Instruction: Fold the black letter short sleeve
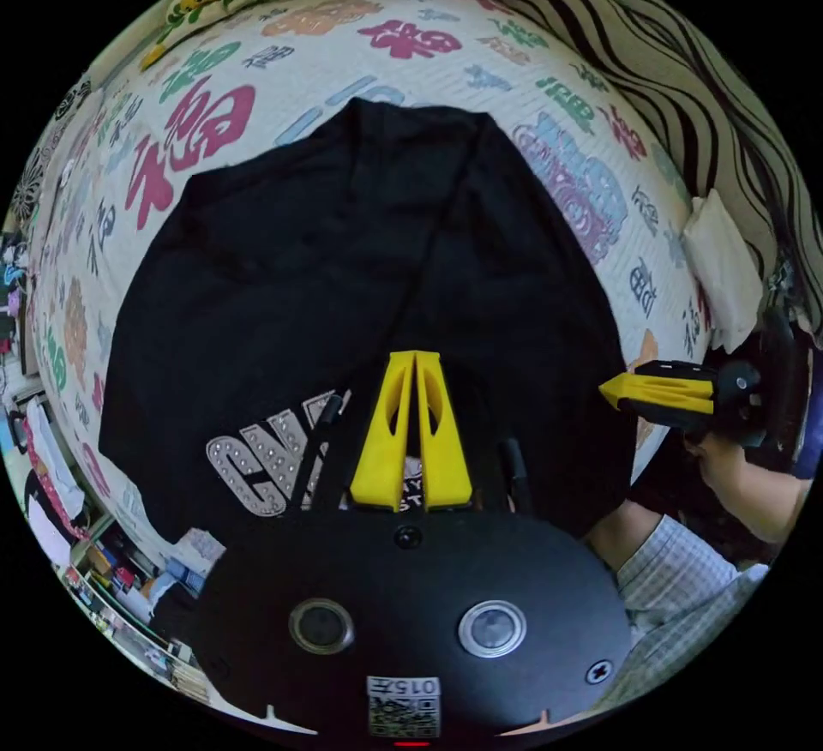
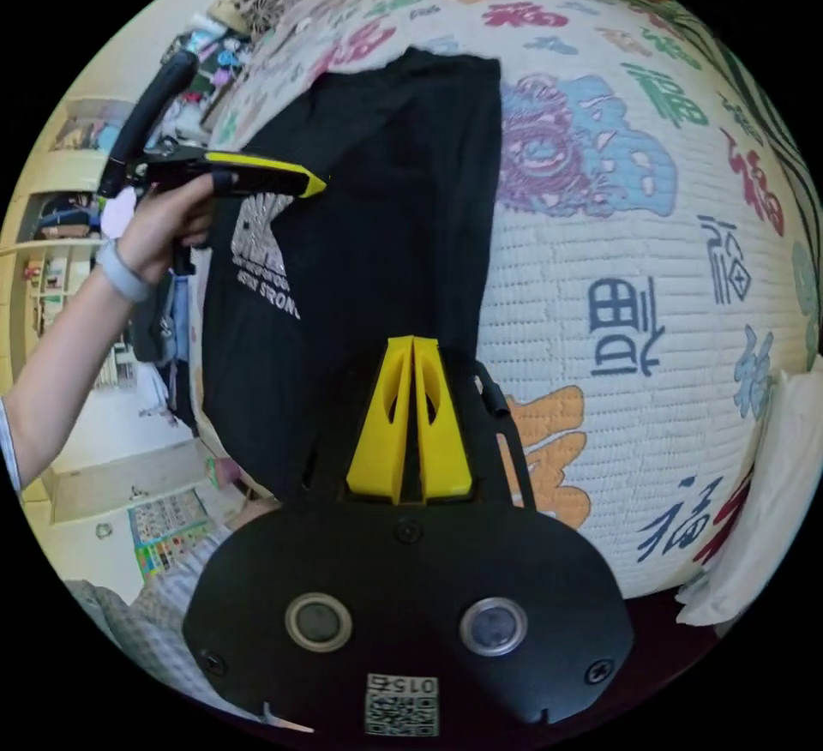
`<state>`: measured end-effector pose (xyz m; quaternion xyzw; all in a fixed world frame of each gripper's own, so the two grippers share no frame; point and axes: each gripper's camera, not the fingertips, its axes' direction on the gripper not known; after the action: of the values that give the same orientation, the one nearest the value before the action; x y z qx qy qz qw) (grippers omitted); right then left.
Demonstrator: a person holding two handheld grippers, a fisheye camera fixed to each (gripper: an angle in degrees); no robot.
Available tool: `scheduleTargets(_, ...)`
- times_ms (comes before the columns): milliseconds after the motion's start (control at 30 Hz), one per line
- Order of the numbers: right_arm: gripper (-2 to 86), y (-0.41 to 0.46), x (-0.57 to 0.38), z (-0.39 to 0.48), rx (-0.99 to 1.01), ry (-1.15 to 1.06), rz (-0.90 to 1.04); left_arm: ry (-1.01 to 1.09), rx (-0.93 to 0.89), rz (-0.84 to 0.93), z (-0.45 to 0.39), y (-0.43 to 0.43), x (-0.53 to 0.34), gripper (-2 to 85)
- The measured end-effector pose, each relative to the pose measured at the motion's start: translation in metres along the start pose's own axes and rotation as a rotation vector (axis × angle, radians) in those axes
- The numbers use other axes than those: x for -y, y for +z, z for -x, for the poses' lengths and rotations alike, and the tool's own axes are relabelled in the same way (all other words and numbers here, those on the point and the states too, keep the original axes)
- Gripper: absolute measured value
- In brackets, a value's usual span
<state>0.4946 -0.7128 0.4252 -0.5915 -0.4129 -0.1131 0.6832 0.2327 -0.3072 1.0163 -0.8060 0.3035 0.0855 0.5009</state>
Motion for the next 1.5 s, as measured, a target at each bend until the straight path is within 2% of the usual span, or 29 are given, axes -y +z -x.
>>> scheduleTargets(100,-0.6,0.013,0.005,0.016,-0.048,-0.04,-0.018,-0.045,-0.072,-0.08,0.033,0.017,-0.031,-0.5)
scheduleTargets(233,-0.6,0.02,0.027,0.03,-0.094,-0.034,0.136,-0.182,-0.194,-0.176,0.071,0.031,-0.07,-0.7)
scheduleTargets(400,-0.5,0.0,0.063,0.078,-0.009,-0.069,0.039,-0.514,-0.47,-0.516,0.168,0.035,-0.198,-0.3)
scheduleTargets(600,1.0,0.007,0.157,0.196,0.059,-0.234,-0.064,-0.998,-0.488,-0.66,0.306,0.072,-0.378,4.2)
scheduleTargets(700,5.3,0.024,0.215,0.267,0.078,-0.351,-0.077,-1.103,-0.499,-0.683,0.36,0.1,-0.431,6.3)
scheduleTargets(767,6.0,0.035,0.251,0.309,0.112,-0.42,-0.082,-1.093,-0.509,-0.703,0.384,0.114,-0.446,7.6)
scheduleTargets(900,7.6,0.072,0.334,0.405,0.044,-0.512,-0.042,-1.016,-0.545,-0.686,0.423,0.143,-0.452,8.5)
scheduleTargets(1033,10.1,0.126,0.41,0.477,-0.026,-0.481,0.071,-0.973,-0.53,-0.671,0.441,0.16,-0.463,4.0)
scheduleTargets(1167,11.5,0.173,0.452,0.51,-0.184,-0.397,0.204,-0.922,-0.576,-0.715,0.456,0.173,-0.488,0.7)
scheduleTargets(1233,8.4,0.182,0.467,0.518,-0.26,-0.291,0.178,-0.911,-0.592,-0.736,0.46,0.178,-0.497,0.2)
scheduleTargets(1300,7.5,0.184,0.474,0.525,-0.312,-0.337,0.185,-0.906,-0.602,-0.763,0.464,0.183,-0.509,-0.1)
scheduleTargets(1500,1.3,0.162,0.488,0.533,-0.258,-0.391,0.168,-0.909,-0.615,-0.789,0.469,0.186,-0.527,-0.4)
